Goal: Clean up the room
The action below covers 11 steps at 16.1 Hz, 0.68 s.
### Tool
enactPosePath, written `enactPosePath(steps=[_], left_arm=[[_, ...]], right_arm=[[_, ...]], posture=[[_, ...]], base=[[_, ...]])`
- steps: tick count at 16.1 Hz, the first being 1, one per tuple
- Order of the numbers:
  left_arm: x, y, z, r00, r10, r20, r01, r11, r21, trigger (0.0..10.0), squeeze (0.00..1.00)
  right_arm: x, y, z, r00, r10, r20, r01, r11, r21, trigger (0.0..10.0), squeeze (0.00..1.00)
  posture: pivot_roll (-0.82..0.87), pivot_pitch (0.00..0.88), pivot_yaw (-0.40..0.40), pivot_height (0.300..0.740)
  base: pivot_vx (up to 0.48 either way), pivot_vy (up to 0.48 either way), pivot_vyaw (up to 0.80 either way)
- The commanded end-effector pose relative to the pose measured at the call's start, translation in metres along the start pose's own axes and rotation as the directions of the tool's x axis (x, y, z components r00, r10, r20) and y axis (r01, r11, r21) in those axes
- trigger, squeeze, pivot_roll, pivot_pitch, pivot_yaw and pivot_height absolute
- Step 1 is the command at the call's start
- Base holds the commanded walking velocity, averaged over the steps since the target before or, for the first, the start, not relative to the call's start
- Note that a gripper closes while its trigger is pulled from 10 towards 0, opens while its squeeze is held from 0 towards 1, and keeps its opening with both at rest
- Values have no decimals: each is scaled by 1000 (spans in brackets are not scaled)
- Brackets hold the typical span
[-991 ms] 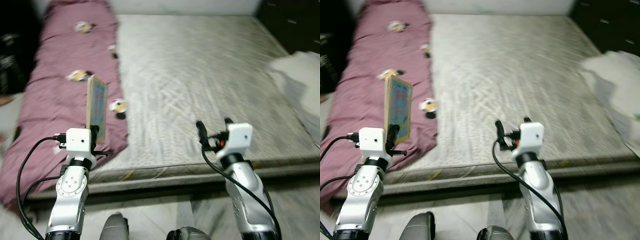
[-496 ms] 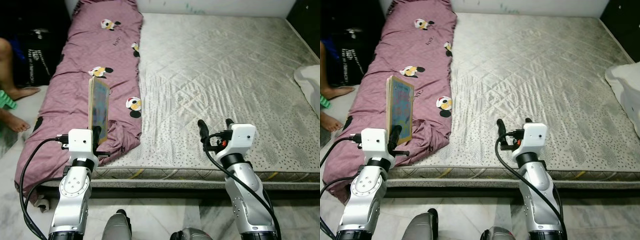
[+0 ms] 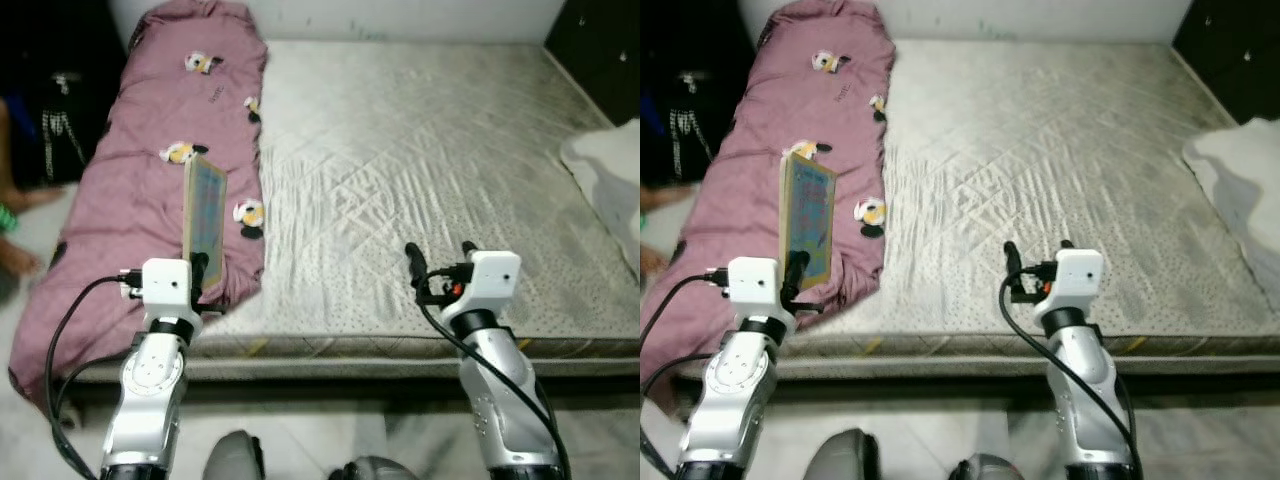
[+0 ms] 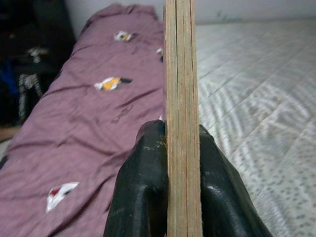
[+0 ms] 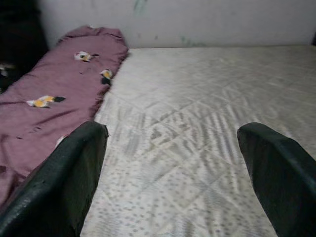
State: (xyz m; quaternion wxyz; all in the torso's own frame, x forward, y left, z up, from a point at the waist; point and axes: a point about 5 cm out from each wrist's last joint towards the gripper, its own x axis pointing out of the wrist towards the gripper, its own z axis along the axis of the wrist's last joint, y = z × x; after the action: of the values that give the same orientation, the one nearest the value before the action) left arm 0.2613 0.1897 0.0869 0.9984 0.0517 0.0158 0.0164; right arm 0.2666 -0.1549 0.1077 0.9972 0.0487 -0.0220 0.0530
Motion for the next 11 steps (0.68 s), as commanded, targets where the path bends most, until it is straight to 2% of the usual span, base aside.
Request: enactPosePath(steps=[1, 4, 6, 11], left_arm=[[2, 1, 10, 999, 1, 49, -1, 1000, 0, 10000, 0], [3, 0, 11, 999, 1, 51, -1, 1000, 1, 10000, 0], [3, 0, 10, 999, 6, 49, -5, 1000, -28, 10000, 0], [3, 5, 10, 998, -22, 55, 23, 999, -27, 10000, 0]], right_arm=[[-1, -2, -2, 1000, -11, -12, 10, 1000, -7, 10000, 0], [-1, -3, -3, 1000, -12, -15, 12, 1000, -8, 10000, 0], [-1, -3, -3, 1000, -10, -16, 10, 1000, -11, 10000, 0], [1, -3, -3, 1000, -9, -16, 9, 1000, -15, 10000, 0]], posture=[[19, 128, -42, 740], [18, 128, -43, 740], [18, 128, -43, 740], [18, 126, -48, 740]], base=[[0, -304, 0], [0, -305, 0], [0, 0, 0], [0, 0, 0]])
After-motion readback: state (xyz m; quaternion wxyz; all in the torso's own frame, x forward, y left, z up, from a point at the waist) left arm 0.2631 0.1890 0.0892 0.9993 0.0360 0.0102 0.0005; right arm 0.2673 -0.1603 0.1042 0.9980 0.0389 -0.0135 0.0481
